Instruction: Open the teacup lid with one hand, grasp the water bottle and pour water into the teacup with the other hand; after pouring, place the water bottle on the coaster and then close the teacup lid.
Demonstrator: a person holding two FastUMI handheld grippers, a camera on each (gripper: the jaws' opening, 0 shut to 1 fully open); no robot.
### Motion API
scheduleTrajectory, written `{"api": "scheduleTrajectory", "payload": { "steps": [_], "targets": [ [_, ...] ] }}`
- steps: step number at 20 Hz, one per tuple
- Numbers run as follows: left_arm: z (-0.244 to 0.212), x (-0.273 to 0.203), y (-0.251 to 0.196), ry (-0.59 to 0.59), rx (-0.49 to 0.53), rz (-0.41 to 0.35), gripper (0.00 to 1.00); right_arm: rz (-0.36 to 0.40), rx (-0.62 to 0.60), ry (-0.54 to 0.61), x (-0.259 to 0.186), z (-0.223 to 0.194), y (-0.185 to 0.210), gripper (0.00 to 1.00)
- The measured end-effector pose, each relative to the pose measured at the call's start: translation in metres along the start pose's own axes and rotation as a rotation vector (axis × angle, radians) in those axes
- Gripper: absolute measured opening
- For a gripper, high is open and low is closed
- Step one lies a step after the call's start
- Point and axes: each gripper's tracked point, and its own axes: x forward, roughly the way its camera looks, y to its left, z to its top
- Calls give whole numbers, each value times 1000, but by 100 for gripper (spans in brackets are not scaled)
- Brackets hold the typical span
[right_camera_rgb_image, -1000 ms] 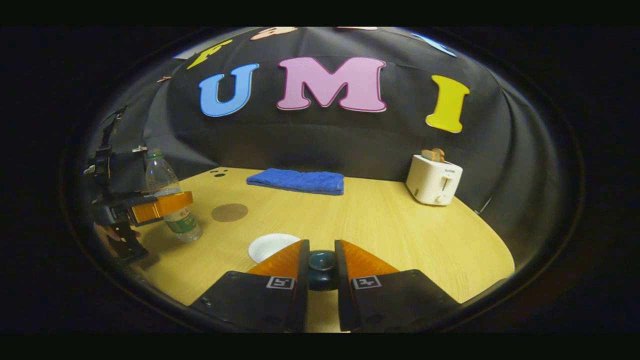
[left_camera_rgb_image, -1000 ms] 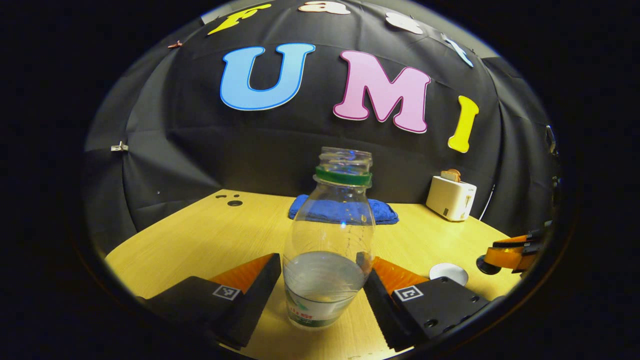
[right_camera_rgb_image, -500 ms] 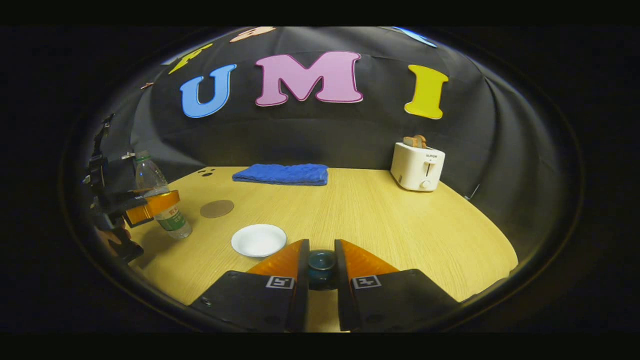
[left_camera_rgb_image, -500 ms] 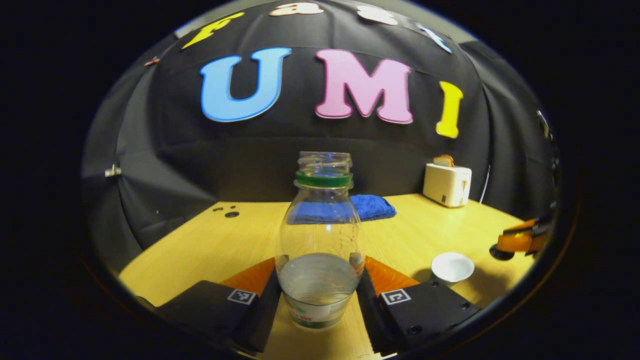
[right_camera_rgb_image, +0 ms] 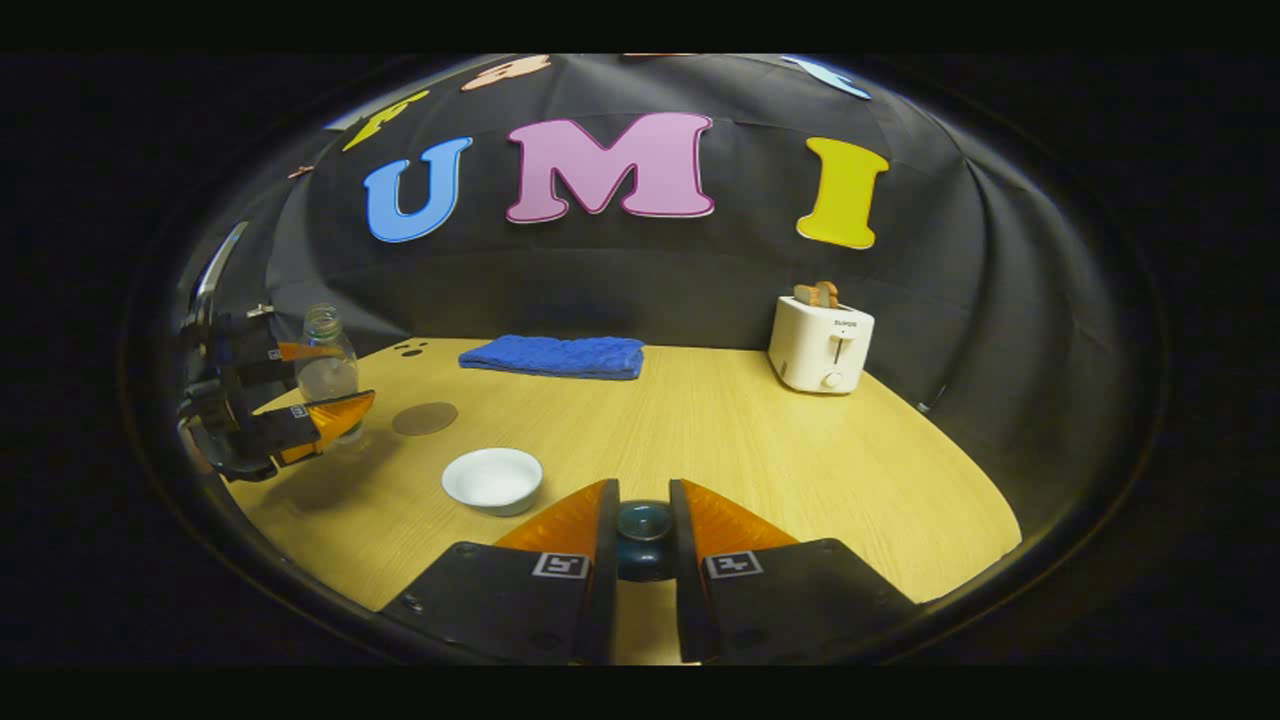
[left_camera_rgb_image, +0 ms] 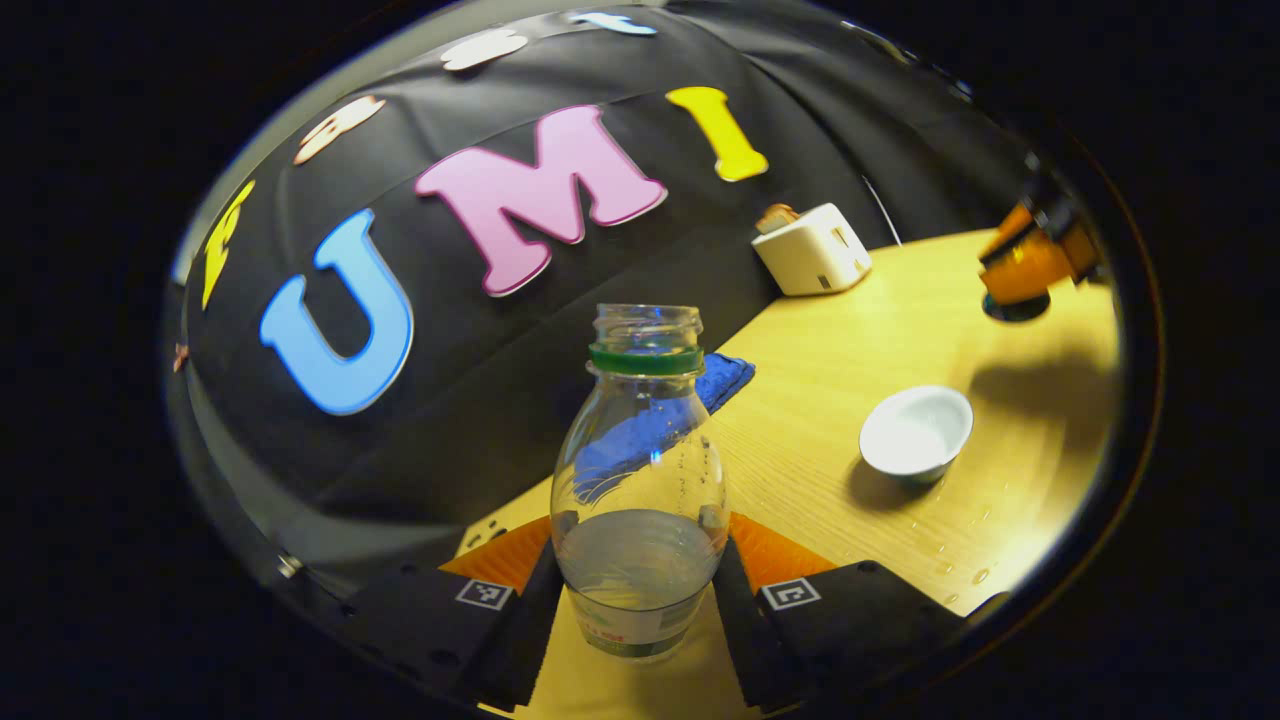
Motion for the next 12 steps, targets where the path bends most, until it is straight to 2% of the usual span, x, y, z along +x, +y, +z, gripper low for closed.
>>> {"api": "scheduleTrajectory", "payload": {
  "steps": [1,2,3,4,7,9,10,12],
  "targets": [
    [0,2,-4,1,61,-2,75,-1,-4,0,-1,-1,-4,27],
    [-2,6,-9,4,113,-9,75,0,-8,0,-1,0,-8,22],
    [-4,10,-12,17,159,-20,75,-2,-12,0,-1,0,-12,27],
    [-7,11,-15,25,200,-25,73,-3,-15,0,-1,-1,-17,28],
    [-7,23,-28,27,334,-49,75,-4,-13,-4,-4,0,-26,27],
    [-8,28,-34,26,401,-65,75,-6,-14,-2,-3,-2,-33,28],
    [-5,31,-37,28,424,-74,75,-6,-14,2,-2,-3,-37,22],
    [-6,37,-37,39,481,-73,75,-11,-10,5,-2,-6,-43,22]
  ]
}}
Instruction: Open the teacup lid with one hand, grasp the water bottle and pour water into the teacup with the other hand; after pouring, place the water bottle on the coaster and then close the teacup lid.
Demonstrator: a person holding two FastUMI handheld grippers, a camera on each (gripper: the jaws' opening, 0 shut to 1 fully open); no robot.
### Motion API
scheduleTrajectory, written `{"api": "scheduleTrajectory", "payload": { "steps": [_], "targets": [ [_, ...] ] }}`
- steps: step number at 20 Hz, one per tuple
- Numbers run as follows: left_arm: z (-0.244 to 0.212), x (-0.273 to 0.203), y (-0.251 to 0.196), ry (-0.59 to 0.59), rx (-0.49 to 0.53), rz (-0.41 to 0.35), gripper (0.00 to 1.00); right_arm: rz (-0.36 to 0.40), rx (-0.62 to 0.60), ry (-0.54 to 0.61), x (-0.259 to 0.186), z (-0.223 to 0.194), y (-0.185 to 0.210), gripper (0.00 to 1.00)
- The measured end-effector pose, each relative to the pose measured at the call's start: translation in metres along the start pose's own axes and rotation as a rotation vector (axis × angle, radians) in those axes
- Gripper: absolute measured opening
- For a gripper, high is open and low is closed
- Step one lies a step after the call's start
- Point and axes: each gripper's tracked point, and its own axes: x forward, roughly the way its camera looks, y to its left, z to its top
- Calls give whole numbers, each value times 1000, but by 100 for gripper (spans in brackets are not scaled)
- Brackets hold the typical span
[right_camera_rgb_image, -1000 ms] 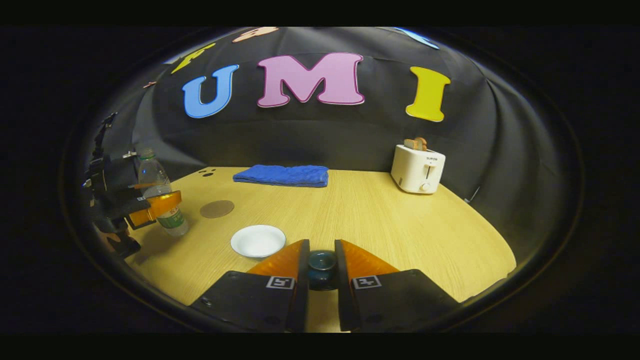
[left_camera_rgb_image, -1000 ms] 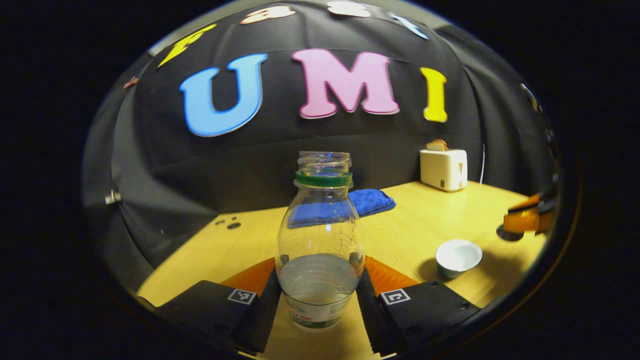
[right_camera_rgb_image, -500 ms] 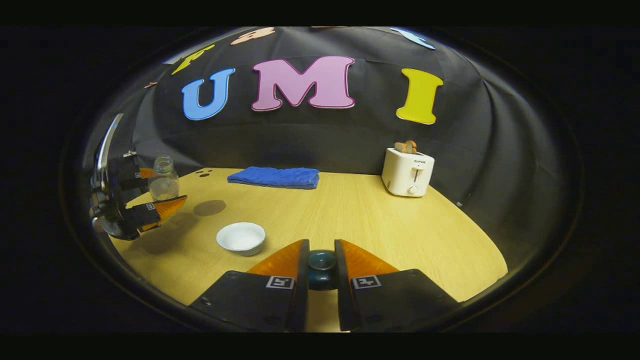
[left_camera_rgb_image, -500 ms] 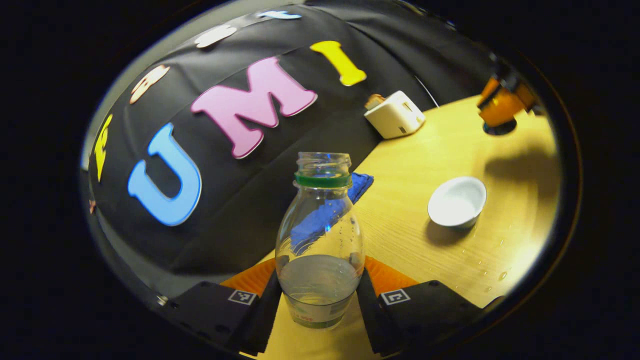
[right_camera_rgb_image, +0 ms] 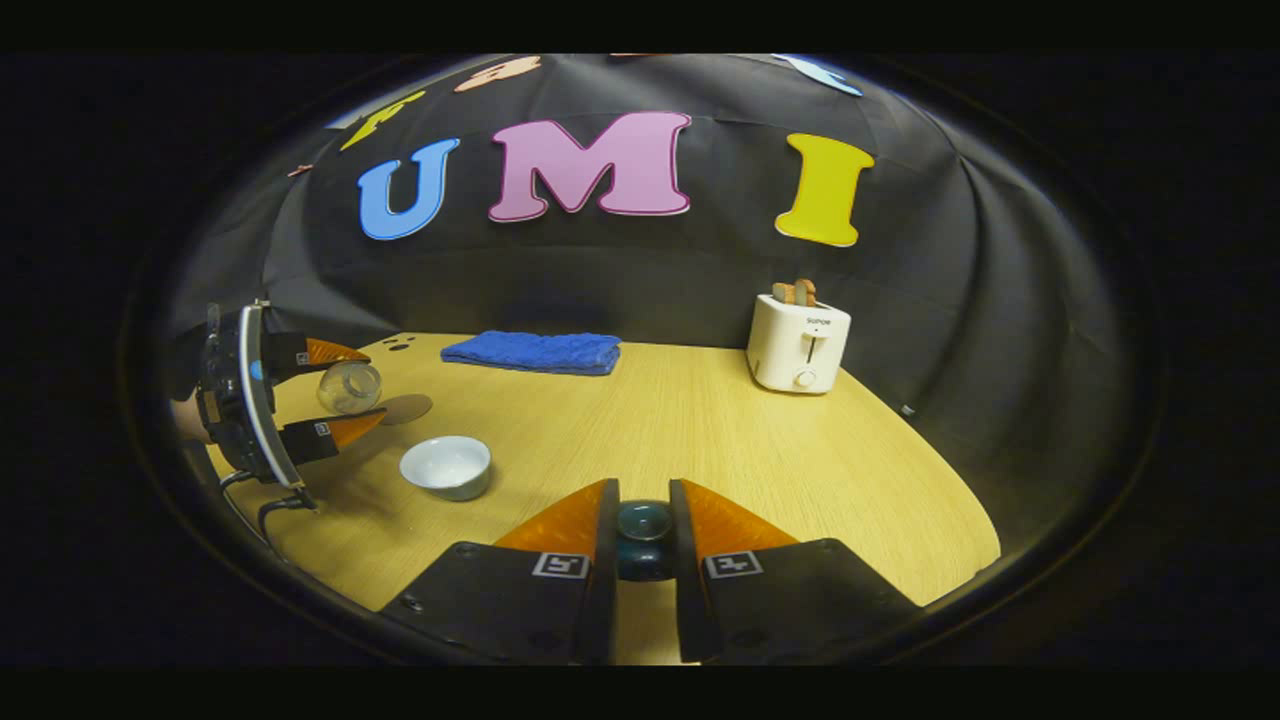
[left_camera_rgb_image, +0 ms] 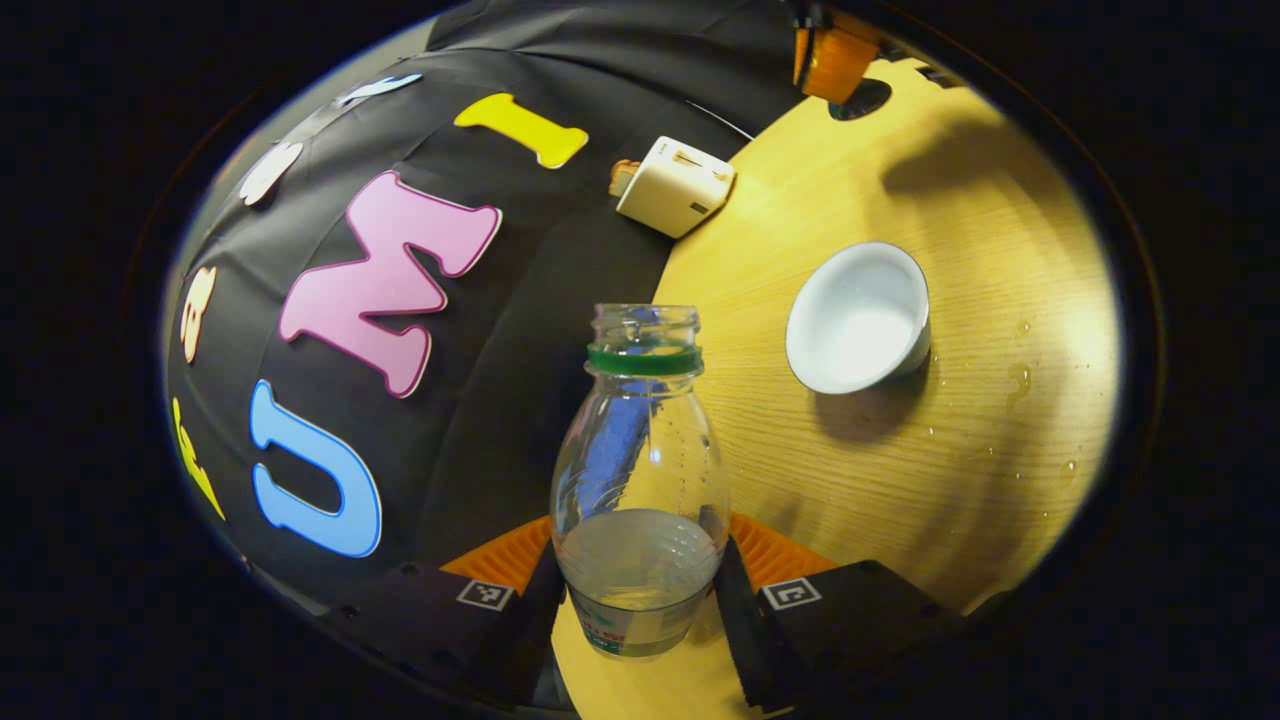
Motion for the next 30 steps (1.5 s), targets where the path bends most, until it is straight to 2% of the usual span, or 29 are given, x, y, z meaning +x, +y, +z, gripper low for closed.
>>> {"api": "scheduleTrajectory", "payload": {
  "steps": [1,2,3,6,7,12,15,16,19,20,23,30],
  "targets": [
    [0,0,0,1,32,-1,75,-3,1,0,-1,-1,-3,22],
    [0,1,1,4,61,-1,75,-6,2,0,-2,-1,-7,28],
    [1,3,2,7,90,-4,75,-9,3,1,-2,-3,-10,22],
    [4,13,-1,8,171,-29,75,-14,9,11,-3,-7,-17,22],
    [7,16,-2,5,194,-32,75,-14,10,13,-2,-8,-18,28],
    [14,19,-9,-24,337,-43,75,-12,8,19,-2,-11,-21,28],
    [14,25,-11,-24,387,-48,75,-9,2,27,-1,-14,-22,27],
    [17,24,-9,-27,412,-43,75,-8,0,29,-1,-15,-21,32],
    [19,24,-3,-25,479,-25,75,-4,-3,29,-3,-16,-19,32],
    [21,26,-2,-30,492,-20,75,-2,-3,29,-3,-15,-18,22],
    [23,28,-2,-36,542,-14,75,5,3,32,-2,-16,-16,32],
    [25,31,1,-39,614,-13,75,9,8,36,-4,-19,-14,32]
  ]
}}
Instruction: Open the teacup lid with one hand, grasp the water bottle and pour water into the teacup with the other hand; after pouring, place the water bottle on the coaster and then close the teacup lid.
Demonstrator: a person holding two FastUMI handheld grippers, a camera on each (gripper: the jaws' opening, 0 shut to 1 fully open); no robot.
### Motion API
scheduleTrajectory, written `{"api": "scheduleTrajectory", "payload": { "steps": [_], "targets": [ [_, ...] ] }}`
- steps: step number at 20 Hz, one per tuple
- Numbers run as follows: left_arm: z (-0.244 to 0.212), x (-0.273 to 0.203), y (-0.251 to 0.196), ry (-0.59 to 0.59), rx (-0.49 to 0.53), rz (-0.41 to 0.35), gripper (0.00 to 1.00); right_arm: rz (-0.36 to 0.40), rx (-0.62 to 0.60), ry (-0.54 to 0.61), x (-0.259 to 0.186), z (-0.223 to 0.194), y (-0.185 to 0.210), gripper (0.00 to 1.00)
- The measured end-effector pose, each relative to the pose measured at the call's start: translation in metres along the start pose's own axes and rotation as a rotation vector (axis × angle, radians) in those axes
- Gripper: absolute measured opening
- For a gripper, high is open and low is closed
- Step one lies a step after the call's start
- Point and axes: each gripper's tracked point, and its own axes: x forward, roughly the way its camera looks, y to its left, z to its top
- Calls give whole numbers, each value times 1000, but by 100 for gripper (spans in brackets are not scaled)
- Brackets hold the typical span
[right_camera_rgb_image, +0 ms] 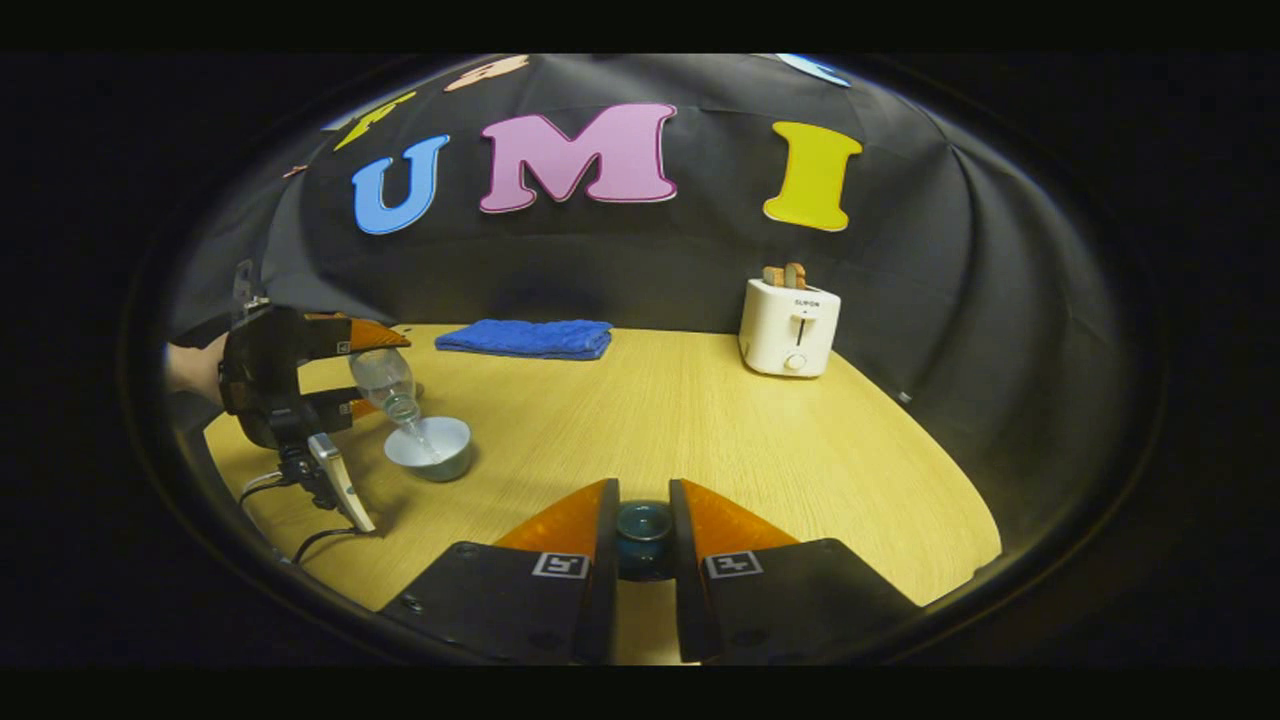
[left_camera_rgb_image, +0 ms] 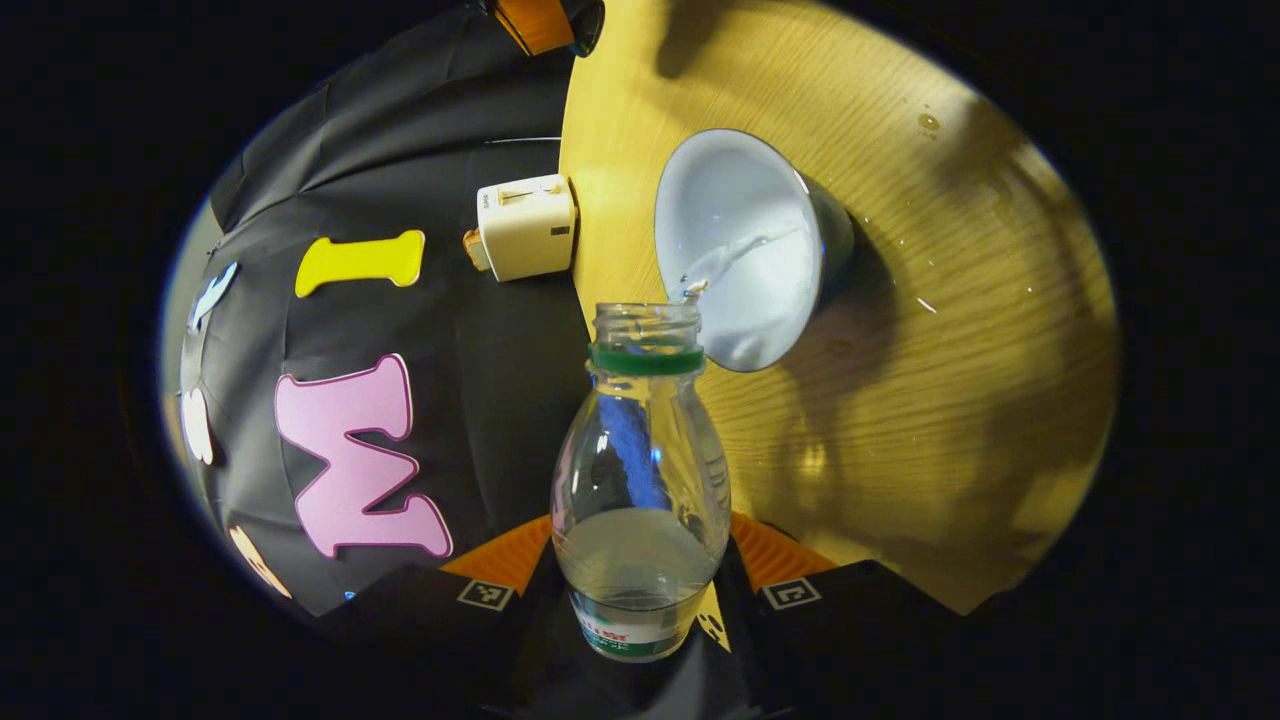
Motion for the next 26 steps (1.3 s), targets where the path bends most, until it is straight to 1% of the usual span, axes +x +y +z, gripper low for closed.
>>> {"api": "scheduleTrajectory", "payload": {
  "steps": [1,2,3,5,6,9,12,14,17,18,20,21,23,24,26],
  "targets": [
    [0,0,1,1,6,0,75,1,-1,0,-1,0,0,32],
    [0,0,1,1,14,1,75,2,-2,-3,-1,0,0,27],
    [0,2,2,1,25,2,75,2,-2,-5,-2,1,0,27],
    [0,2,5,-3,44,4,75,5,1,-7,-2,1,1,27],
    [-1,2,7,-5,55,5,75,9,3,-7,-2,2,1,32],
    [1,3,11,-19,99,9,75,16,6,-5,-2,0,6,32],
    [4,3,16,-38,143,13,75,25,12,1,-3,-3,9,27],
    [5,4,18,-45,171,13,75,30,14,4,-5,-4,11,32],
    [6,5,18,-46,205,0,75,34,14,-1,-5,-3,11,32],
    [7,5,19,-54,222,0,75,36,17,0,-5,-3,11,28],
    [7,6,21,-59,249,2,75,39,22,2,-5,-4,11,27],
    [8,7,21,-61,259,1,75,40,23,0,-6,-4,11,27],
    [7,7,24,-64,285,2,75,42,21,-2,-7,-3,12,32],
    [7,7,25,-65,296,2,75,44,21,-2,-6,-3,12,32],
    [6,8,29,-62,314,4,75,48,23,2,-6,-4,13,22]
  ]
}}
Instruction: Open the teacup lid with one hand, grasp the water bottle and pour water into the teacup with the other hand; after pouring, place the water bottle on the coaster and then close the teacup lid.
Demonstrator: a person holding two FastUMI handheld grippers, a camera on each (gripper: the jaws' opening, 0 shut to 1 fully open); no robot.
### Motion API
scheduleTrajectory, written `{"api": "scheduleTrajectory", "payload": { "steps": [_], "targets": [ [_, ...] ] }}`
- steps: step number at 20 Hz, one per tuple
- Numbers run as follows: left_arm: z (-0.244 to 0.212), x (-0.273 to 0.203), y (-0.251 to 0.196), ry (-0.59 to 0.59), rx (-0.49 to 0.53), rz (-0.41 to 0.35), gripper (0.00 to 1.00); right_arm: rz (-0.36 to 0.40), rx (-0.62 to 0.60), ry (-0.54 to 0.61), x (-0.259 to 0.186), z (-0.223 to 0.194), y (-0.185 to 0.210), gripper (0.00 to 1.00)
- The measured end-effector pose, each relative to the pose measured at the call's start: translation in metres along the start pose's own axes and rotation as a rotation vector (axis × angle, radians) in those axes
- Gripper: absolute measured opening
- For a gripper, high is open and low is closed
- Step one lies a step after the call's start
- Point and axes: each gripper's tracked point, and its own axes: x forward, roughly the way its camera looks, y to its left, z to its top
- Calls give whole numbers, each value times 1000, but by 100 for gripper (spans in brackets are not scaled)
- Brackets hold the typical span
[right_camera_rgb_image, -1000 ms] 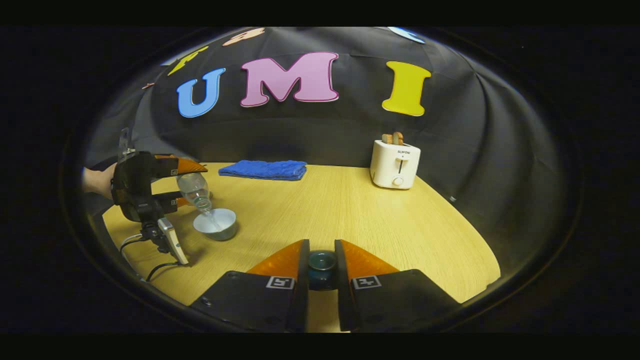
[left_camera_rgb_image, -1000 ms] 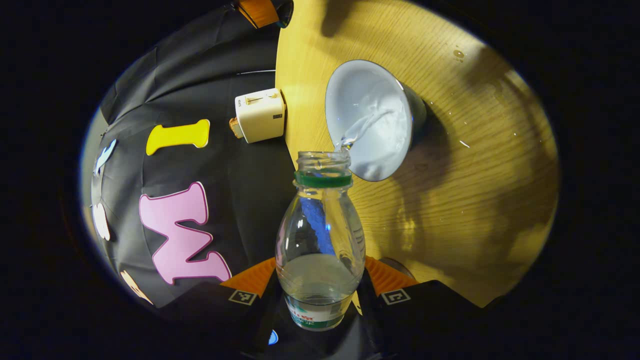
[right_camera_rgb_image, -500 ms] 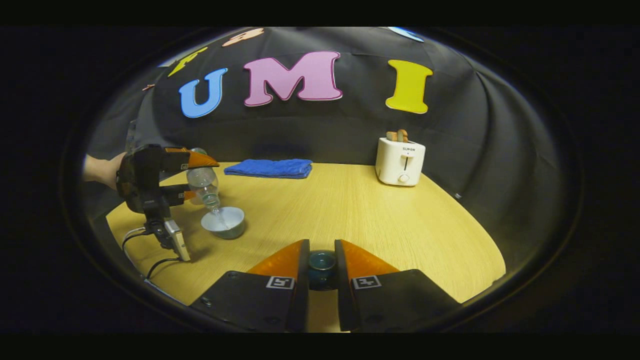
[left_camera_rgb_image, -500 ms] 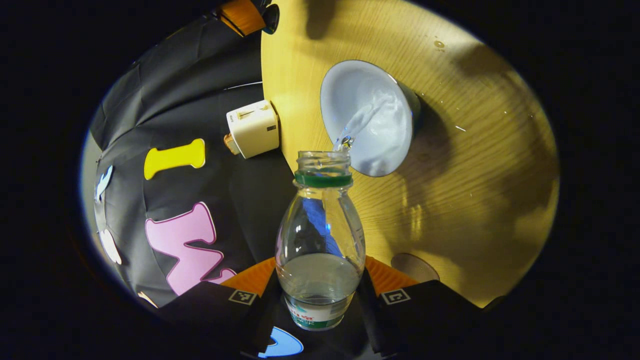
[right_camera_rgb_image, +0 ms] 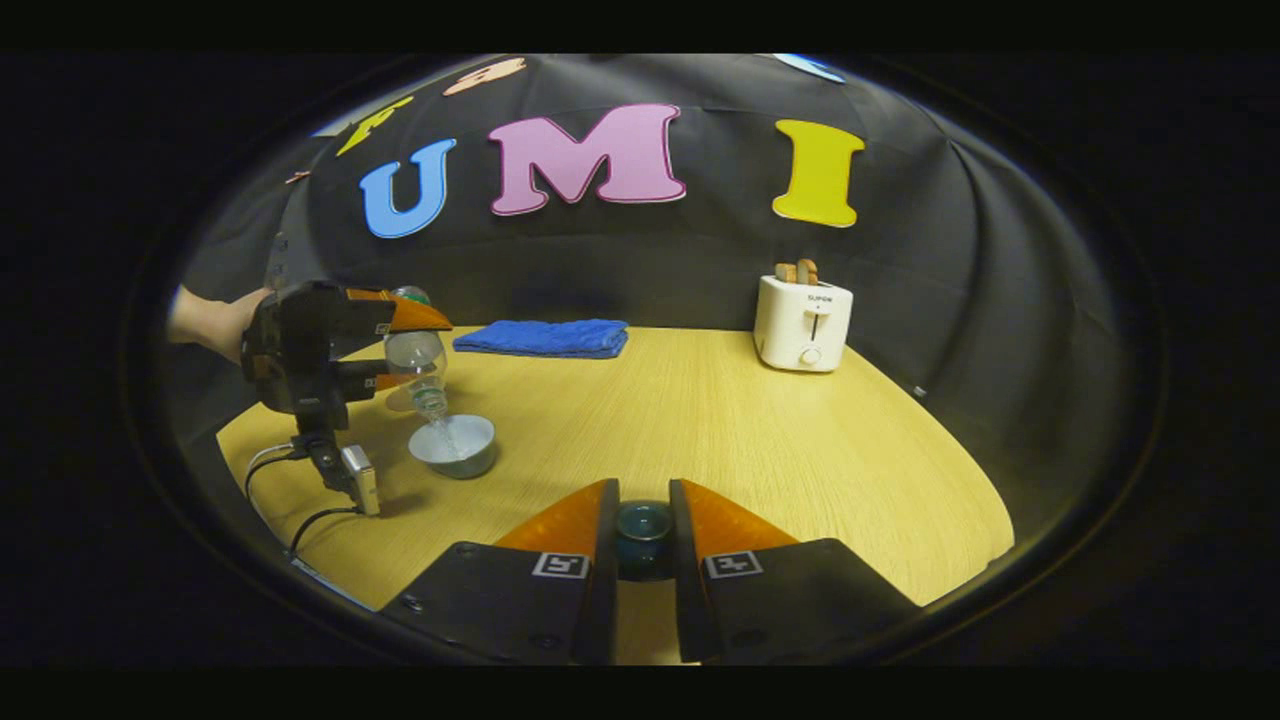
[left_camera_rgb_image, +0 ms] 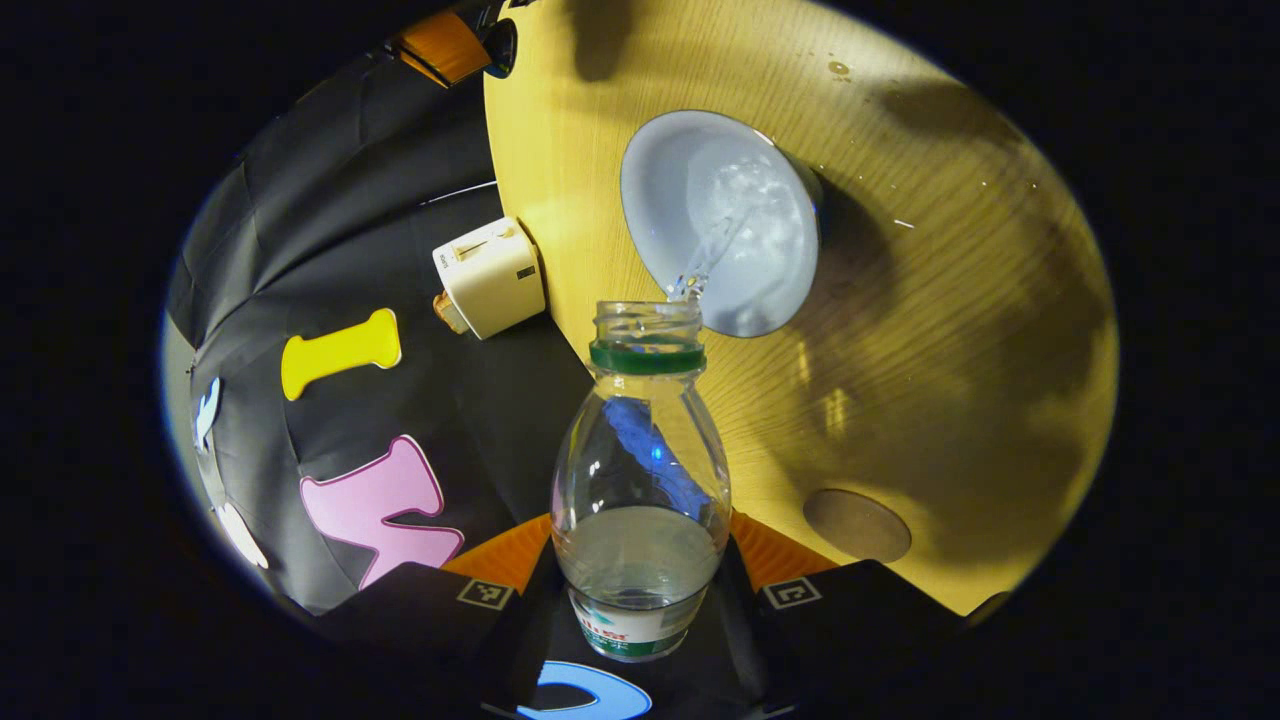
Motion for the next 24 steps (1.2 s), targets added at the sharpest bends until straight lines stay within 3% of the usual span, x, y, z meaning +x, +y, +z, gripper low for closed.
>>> {"api": "scheduleTrajectory", "payload": {
  "steps": [3,4,15,16,17,18,19,24],
  "targets": [
    [-3,0,4,0,27,1,75,5,6,1,-2,1,2,32],
    [-4,0,7,-1,43,3,75,7,11,2,-2,1,3,27],
    [9,8,13,-41,150,0,75,22,16,6,-5,-5,9,27],
    [10,9,14,-46,166,-1,75,23,17,7,-5,-5,8,22],
    [11,9,15,-51,180,0,75,23,19,4,-4,-4,7,27],
    [12,10,15,-54,189,-2,75,22,20,1,-4,-3,6,22],
    [12,10,15,-56,196,-5,75,21,21,0,-3,-3,5,27],
    [11,11,14,-54,230,-16,75,23,32,-4,0,0,5,27]
  ]
}}
